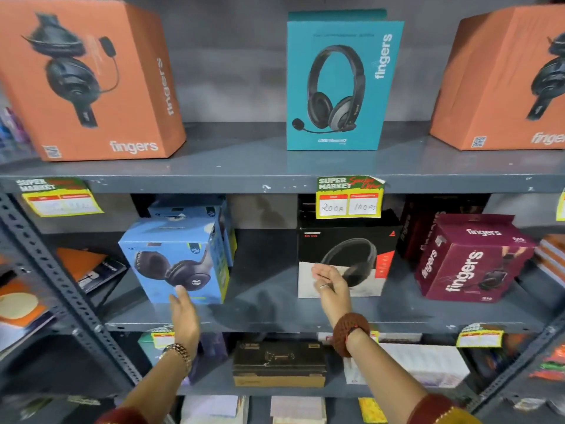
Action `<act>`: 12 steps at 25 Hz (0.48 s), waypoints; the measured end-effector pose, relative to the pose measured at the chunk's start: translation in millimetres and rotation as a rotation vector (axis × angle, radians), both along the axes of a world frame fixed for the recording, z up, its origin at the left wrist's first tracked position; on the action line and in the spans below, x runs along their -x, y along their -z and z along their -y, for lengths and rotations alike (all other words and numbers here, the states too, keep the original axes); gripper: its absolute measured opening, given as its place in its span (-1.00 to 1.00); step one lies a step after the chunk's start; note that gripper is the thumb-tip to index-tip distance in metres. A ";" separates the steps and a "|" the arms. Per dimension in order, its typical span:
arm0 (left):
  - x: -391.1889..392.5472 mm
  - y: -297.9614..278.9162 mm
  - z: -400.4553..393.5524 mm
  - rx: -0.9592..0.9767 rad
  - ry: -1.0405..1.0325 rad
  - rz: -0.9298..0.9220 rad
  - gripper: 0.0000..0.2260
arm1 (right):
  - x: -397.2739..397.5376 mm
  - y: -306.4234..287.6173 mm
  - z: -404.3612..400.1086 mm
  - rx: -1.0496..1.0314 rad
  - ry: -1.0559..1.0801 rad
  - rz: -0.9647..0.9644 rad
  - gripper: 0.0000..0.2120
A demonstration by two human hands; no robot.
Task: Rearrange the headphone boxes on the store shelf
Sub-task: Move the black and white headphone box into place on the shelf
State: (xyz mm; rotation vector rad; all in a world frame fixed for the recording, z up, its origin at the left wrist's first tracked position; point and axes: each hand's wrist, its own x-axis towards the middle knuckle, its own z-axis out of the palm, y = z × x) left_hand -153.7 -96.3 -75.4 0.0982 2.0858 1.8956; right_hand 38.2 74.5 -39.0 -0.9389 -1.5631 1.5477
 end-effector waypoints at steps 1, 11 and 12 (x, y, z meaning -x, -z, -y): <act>19.6 -4.2 15.8 0.000 -0.047 -0.026 -0.33 | 20.3 0.3 14.9 0.005 -0.047 0.008 -0.68; 155.2 -53.0 93.3 -0.113 0.352 -0.093 -0.32 | 194.8 -20.0 124.5 0.143 -0.154 -0.016 -0.53; 155.8 -53.9 93.3 -0.119 0.415 -0.107 -0.36 | 199.1 -21.1 126.6 0.134 -0.124 -0.002 -0.52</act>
